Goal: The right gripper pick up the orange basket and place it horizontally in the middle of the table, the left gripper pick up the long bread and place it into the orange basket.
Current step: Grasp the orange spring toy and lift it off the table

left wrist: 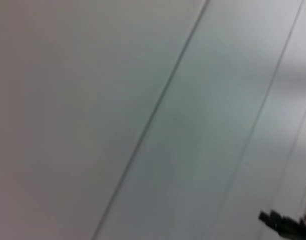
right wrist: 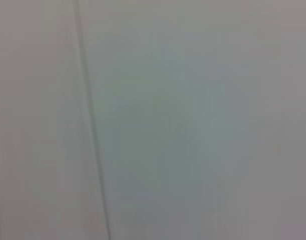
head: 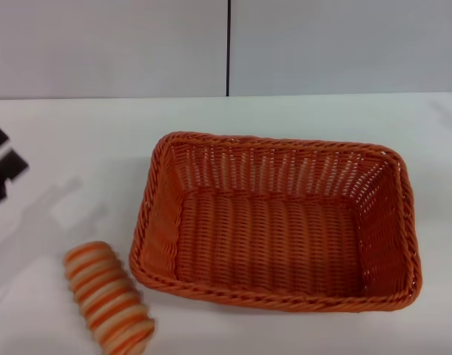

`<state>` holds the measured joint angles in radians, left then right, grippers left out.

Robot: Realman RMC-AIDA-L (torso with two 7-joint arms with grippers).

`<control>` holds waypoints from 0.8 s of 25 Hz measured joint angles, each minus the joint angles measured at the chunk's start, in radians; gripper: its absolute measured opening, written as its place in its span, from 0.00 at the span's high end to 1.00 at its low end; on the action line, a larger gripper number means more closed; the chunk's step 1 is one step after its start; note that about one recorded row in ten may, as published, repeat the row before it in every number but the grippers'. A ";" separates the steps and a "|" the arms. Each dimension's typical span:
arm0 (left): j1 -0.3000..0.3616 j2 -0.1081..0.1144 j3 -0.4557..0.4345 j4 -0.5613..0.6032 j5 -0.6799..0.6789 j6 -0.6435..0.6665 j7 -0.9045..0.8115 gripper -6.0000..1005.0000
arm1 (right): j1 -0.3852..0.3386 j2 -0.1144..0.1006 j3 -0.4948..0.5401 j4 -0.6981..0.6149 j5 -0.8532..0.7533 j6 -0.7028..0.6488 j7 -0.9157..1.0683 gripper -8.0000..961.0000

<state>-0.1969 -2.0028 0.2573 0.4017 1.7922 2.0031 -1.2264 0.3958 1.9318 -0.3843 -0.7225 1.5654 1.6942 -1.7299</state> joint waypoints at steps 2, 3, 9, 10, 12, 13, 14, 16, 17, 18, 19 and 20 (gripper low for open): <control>0.023 0.007 0.047 0.037 0.000 0.000 -0.014 0.14 | -0.036 -0.001 0.012 0.052 0.016 0.004 -0.036 0.46; 0.037 0.008 0.063 0.055 0.000 -0.003 -0.014 0.14 | -0.043 -0.001 0.015 0.064 0.017 0.005 -0.047 0.46; 0.047 0.013 0.075 0.063 0.048 -0.023 -0.009 0.14 | -0.062 0.000 0.023 0.104 0.018 0.000 -0.083 0.46; 0.047 0.013 0.074 0.064 0.070 -0.036 -0.008 0.14 | -0.063 0.000 0.028 0.109 0.019 -0.001 -0.086 0.46; 0.048 0.009 0.070 0.064 0.120 -0.076 -0.003 0.14 | -0.064 0.001 0.046 0.133 0.019 -0.001 -0.102 0.46; 0.048 0.009 0.070 0.064 0.120 -0.076 -0.003 0.14 | -0.064 0.001 0.046 0.133 0.019 -0.001 -0.102 0.46; 0.049 0.007 0.070 0.061 0.127 -0.094 0.000 0.14 | -0.063 0.001 0.051 0.149 0.019 -0.003 -0.114 0.46; 0.052 0.006 0.073 0.056 0.136 -0.127 0.005 0.14 | -0.062 0.001 0.054 0.158 0.019 -0.005 -0.119 0.46; 0.054 0.006 0.074 0.054 0.145 -0.150 0.005 0.14 | -0.059 -0.001 0.055 0.173 0.019 -0.007 -0.124 0.46; 0.054 0.006 0.074 0.054 0.145 -0.150 0.005 0.14 | -0.059 -0.001 0.055 0.173 0.019 -0.007 -0.124 0.46; 0.054 0.006 0.073 0.054 0.152 -0.163 0.005 0.14 | -0.055 -0.003 0.055 0.183 0.018 -0.008 -0.126 0.46; 0.055 0.006 0.073 0.054 0.156 -0.173 0.005 0.14 | -0.055 -0.003 0.055 0.183 0.018 -0.008 -0.126 0.46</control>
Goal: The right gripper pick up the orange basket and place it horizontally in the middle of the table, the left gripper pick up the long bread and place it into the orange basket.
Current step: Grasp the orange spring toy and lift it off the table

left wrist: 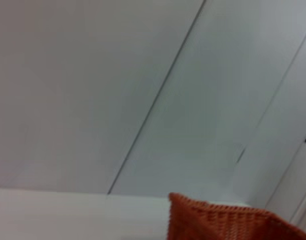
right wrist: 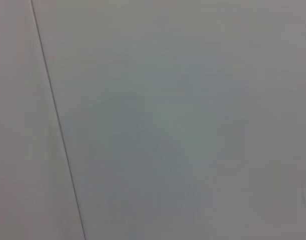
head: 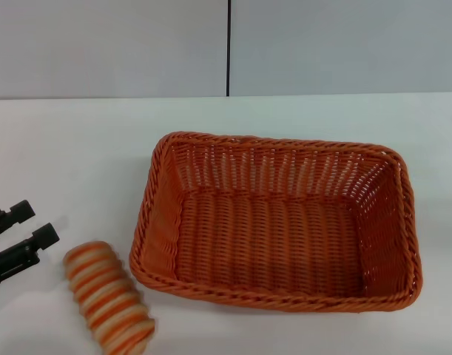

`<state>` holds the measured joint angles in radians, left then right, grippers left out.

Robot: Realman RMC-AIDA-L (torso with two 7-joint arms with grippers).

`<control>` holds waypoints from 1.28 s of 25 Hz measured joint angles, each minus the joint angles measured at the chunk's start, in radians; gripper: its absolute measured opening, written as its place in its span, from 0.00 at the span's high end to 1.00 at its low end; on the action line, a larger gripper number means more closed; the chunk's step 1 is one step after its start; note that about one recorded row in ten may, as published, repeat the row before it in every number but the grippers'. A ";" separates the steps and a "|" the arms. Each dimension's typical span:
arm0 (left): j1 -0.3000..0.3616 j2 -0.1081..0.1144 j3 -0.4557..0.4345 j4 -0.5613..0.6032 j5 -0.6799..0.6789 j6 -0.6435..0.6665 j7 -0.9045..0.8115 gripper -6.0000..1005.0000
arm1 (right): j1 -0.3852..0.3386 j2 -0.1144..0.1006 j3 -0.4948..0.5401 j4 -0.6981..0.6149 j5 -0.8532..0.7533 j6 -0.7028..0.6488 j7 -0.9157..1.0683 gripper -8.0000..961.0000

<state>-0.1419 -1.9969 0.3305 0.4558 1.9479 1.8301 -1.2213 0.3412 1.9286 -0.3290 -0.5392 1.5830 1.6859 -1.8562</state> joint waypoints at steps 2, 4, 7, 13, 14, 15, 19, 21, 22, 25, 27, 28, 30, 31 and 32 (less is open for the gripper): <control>0.002 0.000 0.001 0.000 0.007 -0.021 0.000 0.14 | 0.001 -0.001 0.000 0.005 0.000 0.000 -0.004 0.46; 0.004 0.001 0.001 0.000 0.020 -0.042 0.000 0.14 | 0.001 -0.001 0.001 0.009 0.000 0.000 -0.007 0.46; 0.004 0.000 0.002 -0.001 0.043 -0.072 0.000 0.14 | 0.001 -0.001 0.001 0.016 0.001 -0.004 -0.009 0.46; -0.001 -0.010 0.008 -0.001 0.068 -0.128 0.000 0.14 | 0.001 0.002 0.001 0.020 0.003 -0.021 -0.011 0.46; -0.002 -0.013 0.008 -0.001 0.074 -0.137 0.000 0.14 | 0.002 0.003 0.001 0.020 0.003 -0.024 -0.011 0.46; -0.003 -0.015 0.008 -0.001 0.077 -0.143 0.000 0.14 | 0.002 0.003 0.001 0.021 0.003 -0.027 -0.012 0.46; -0.008 -0.023 0.009 0.000 0.096 -0.173 0.000 0.14 | 0.003 0.004 0.001 0.021 0.004 -0.027 -0.013 0.46; -0.009 -0.025 0.009 0.000 0.102 -0.186 0.000 0.14 | 0.004 0.004 0.001 0.021 0.004 -0.027 -0.013 0.46; -0.010 -0.027 0.009 0.000 0.104 -0.202 0.001 0.14 | 0.006 0.004 0.001 0.021 0.004 -0.029 -0.014 0.46; -0.010 -0.030 0.009 0.000 0.105 -0.218 0.001 0.14 | 0.009 0.004 0.001 0.021 0.005 -0.034 -0.014 0.46; -0.012 -0.035 0.010 0.000 0.106 -0.236 0.002 0.14 | 0.011 0.006 0.001 0.023 0.005 -0.036 -0.014 0.46; -0.012 -0.035 0.010 0.000 0.106 -0.236 0.002 0.14 | 0.011 0.006 0.001 0.023 0.005 -0.036 -0.014 0.46; -0.015 -0.041 0.018 0.000 0.107 -0.250 0.003 0.14 | 0.012 0.006 0.001 0.025 0.005 -0.037 -0.020 0.46; -0.015 -0.041 0.018 0.000 0.107 -0.250 0.003 0.14 | 0.012 0.006 0.001 0.025 0.005 -0.037 -0.020 0.46; -0.017 -0.044 0.020 0.000 0.108 -0.255 0.003 0.14 | 0.014 0.006 0.001 0.029 0.005 -0.038 -0.024 0.46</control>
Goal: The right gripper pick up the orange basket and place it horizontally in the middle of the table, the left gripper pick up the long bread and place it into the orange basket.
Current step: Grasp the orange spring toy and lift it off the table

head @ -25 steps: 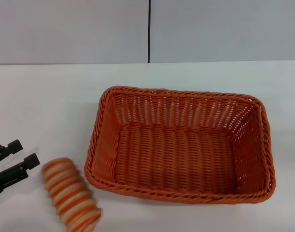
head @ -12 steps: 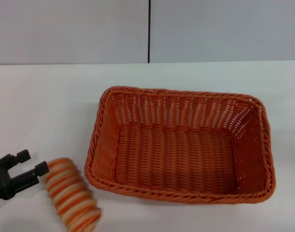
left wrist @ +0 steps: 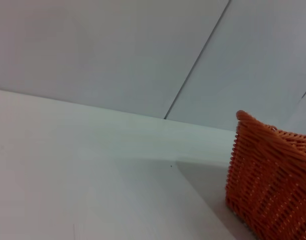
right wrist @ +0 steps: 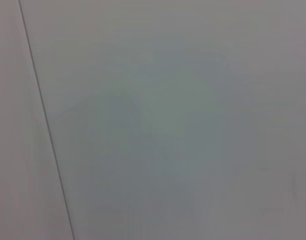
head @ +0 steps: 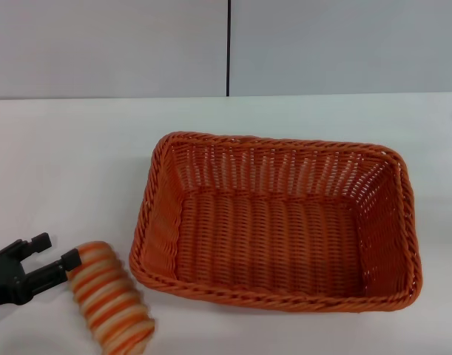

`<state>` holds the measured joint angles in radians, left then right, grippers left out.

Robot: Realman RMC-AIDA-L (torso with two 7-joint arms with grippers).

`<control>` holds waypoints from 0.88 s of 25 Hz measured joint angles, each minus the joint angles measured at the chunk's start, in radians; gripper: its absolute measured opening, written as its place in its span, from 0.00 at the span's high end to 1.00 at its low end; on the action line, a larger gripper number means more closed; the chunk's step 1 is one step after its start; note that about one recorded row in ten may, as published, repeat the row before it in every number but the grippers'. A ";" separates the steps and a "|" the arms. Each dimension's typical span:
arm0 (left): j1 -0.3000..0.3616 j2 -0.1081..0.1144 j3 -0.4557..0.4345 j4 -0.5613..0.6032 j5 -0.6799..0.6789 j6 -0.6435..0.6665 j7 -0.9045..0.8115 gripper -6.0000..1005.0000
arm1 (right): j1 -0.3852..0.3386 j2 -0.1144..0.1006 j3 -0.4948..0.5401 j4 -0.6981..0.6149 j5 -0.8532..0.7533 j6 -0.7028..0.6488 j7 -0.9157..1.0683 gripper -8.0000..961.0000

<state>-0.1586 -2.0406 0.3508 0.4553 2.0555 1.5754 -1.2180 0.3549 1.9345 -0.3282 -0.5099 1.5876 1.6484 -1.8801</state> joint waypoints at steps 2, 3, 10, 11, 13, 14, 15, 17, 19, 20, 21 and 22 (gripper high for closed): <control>-0.001 -0.001 0.000 0.000 0.000 -0.002 0.000 0.14 | 0.001 0.000 0.000 0.004 0.000 -0.001 -0.001 0.46; -0.002 -0.002 0.000 0.000 0.000 -0.002 0.000 0.14 | 0.002 -0.001 0.000 0.007 0.000 -0.002 -0.003 0.46; -0.012 -0.001 0.008 -0.016 0.000 -0.009 -0.001 0.14 | 0.005 -0.003 0.000 0.016 0.000 -0.012 -0.013 0.46; -0.012 -0.001 0.008 -0.016 0.000 -0.009 -0.001 0.14 | 0.005 -0.003 0.000 0.016 0.000 -0.012 -0.013 0.46; -0.015 0.002 0.017 -0.022 0.000 -0.012 -0.004 0.14 | 0.006 -0.003 0.000 0.016 0.000 -0.013 -0.014 0.46; -0.016 0.003 0.023 -0.024 0.001 -0.013 -0.007 0.14 | 0.007 -0.003 0.000 0.016 0.000 -0.014 -0.014 0.46; -0.017 0.005 0.029 -0.025 0.001 -0.014 -0.009 0.14 | 0.009 -0.003 0.000 0.016 0.000 -0.015 -0.014 0.46; -0.018 0.005 0.030 -0.025 0.001 -0.014 -0.010 0.14 | 0.009 -0.003 0.000 0.016 0.000 -0.016 -0.014 0.46; -0.018 0.005 0.030 -0.026 0.001 -0.014 -0.010 0.14 | 0.010 -0.003 0.000 0.016 0.000 -0.021 -0.014 0.46; -0.018 0.005 0.031 -0.026 0.001 -0.013 -0.010 0.14 | 0.011 -0.003 0.000 0.016 0.000 -0.024 -0.014 0.46; -0.018 0.005 0.035 -0.026 0.001 -0.013 -0.010 0.14 | 0.011 -0.003 0.000 0.016 0.000 -0.024 -0.014 0.46; -0.018 0.005 0.037 -0.026 0.001 -0.013 -0.011 0.14 | 0.011 -0.003 0.000 0.016 0.000 -0.025 -0.014 0.46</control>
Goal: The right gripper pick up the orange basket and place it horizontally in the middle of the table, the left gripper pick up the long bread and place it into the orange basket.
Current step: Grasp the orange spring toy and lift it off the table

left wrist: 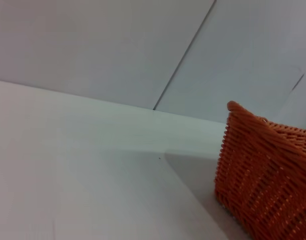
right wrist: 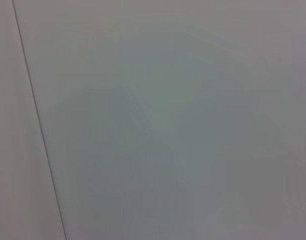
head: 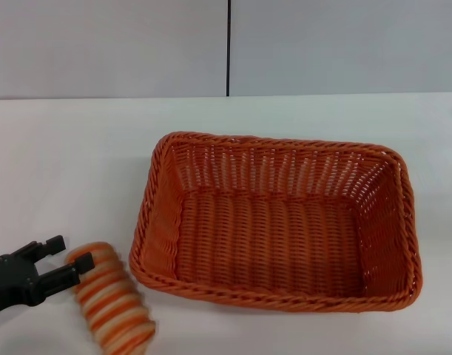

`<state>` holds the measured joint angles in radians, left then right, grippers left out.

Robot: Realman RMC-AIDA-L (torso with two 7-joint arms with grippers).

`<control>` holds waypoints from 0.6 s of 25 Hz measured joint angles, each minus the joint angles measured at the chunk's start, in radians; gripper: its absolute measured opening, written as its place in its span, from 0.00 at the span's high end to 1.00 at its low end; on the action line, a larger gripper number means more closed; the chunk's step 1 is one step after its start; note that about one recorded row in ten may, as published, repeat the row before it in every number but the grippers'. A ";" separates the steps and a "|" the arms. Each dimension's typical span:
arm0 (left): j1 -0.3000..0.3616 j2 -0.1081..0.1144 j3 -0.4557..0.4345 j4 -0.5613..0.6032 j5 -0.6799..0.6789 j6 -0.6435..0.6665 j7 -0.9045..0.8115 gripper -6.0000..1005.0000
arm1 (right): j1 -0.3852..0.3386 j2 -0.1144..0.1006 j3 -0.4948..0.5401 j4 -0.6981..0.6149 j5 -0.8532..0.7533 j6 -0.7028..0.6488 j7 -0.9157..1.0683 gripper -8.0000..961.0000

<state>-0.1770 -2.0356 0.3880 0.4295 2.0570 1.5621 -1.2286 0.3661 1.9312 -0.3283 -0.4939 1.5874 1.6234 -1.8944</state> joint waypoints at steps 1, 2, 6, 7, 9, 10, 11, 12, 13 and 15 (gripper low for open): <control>0.000 0.000 0.005 0.000 0.001 0.000 -0.001 0.14 | 0.001 0.000 0.000 0.000 -0.001 -0.001 0.000 0.46; 0.000 0.000 0.005 0.000 0.001 0.000 -0.001 0.14 | 0.001 0.000 0.000 0.000 -0.001 -0.001 0.000 0.46; 0.000 0.000 0.006 0.000 0.012 0.000 -0.002 0.14 | 0.005 0.001 0.000 0.000 -0.002 -0.003 0.000 0.46; 0.000 0.000 0.006 0.000 0.012 0.000 -0.002 0.14 | 0.006 0.001 0.000 0.000 -0.003 -0.003 0.000 0.46; -0.003 0.000 0.006 0.000 0.019 0.002 -0.003 0.14 | 0.010 0.001 0.000 0.000 -0.003 -0.007 0.000 0.46; -0.004 0.000 0.006 0.000 0.021 0.003 -0.003 0.14 | 0.010 0.001 0.000 0.000 -0.003 -0.007 0.000 0.46; -0.005 0.000 0.006 0.000 0.022 0.004 -0.003 0.14 | 0.011 0.001 0.000 0.000 -0.003 -0.009 0.000 0.46; -0.005 0.000 0.006 0.000 0.022 0.004 -0.003 0.14 | 0.011 0.001 0.000 0.000 -0.003 -0.009 0.000 0.46; -0.007 0.000 0.007 0.000 0.026 0.012 -0.004 0.14 | 0.013 0.001 0.000 0.001 -0.004 -0.012 0.000 0.46; -0.009 0.000 0.008 0.000 0.030 0.019 -0.003 0.14 | 0.014 0.001 0.000 0.001 -0.004 -0.013 0.000 0.46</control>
<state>-0.1855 -2.0354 0.3959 0.4294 2.0866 1.5808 -1.2319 0.3806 1.9327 -0.3283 -0.4929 1.5835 1.6103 -1.8944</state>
